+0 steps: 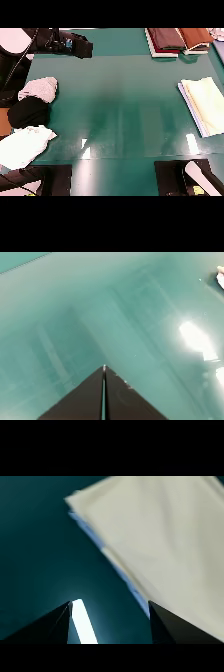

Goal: Fold the shirts.

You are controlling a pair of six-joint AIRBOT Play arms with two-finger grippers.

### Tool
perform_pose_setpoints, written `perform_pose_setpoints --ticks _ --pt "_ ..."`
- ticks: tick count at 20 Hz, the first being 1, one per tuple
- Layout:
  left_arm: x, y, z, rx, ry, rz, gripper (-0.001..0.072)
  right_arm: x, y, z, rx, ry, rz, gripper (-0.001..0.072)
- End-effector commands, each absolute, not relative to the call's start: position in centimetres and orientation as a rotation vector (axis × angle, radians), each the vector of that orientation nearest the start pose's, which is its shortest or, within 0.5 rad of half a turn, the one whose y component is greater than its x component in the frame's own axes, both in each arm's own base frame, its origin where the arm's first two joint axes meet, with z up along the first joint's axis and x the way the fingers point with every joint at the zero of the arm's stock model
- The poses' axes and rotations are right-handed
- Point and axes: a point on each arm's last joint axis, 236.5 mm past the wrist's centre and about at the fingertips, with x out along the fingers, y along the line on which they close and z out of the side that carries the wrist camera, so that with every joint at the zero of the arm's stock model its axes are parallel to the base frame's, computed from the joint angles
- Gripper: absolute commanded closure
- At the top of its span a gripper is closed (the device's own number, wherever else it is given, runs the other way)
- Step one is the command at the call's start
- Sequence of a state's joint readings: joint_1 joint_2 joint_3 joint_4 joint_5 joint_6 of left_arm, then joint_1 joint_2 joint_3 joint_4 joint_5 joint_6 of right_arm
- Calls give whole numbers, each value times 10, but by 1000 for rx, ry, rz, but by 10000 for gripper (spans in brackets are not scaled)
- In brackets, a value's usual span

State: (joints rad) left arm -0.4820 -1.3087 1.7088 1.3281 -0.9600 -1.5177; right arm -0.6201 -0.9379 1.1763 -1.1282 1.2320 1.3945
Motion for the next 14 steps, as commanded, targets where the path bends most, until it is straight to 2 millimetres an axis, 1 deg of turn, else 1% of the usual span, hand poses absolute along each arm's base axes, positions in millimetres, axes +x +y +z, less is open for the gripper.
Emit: perform_pose_setpoints --ticks 1,3,5,6,7,8,10,12,14 --pt "421 -272 261 -5 577 -637 684 368 4 189 351 783 164 160" --pt "421 -272 261 -5 577 -637 684 372 65 193 286 777 312 160" --pt "421 -272 261 -5 577 -637 684 371 109 194 245 769 416 162" --pt "421 -272 261 -5 577 -637 684 369 129 193 220 767 467 283" --pt "421 -272 261 -5 577 -637 684 367 144 192 193 769 509 497" --pt "421 -272 261 -5 577 -637 684 364 158 188 173 778 545 694" --pt "421 -272 261 -5 577 -637 684 360 173 182 159 801 583 695" --pt "421 -272 261 -5 577 -637 684 358 179 178 155 815 597 696" --pt "421 -272 261 -5 577 -637 684 358 180 177 157 817 598 695"
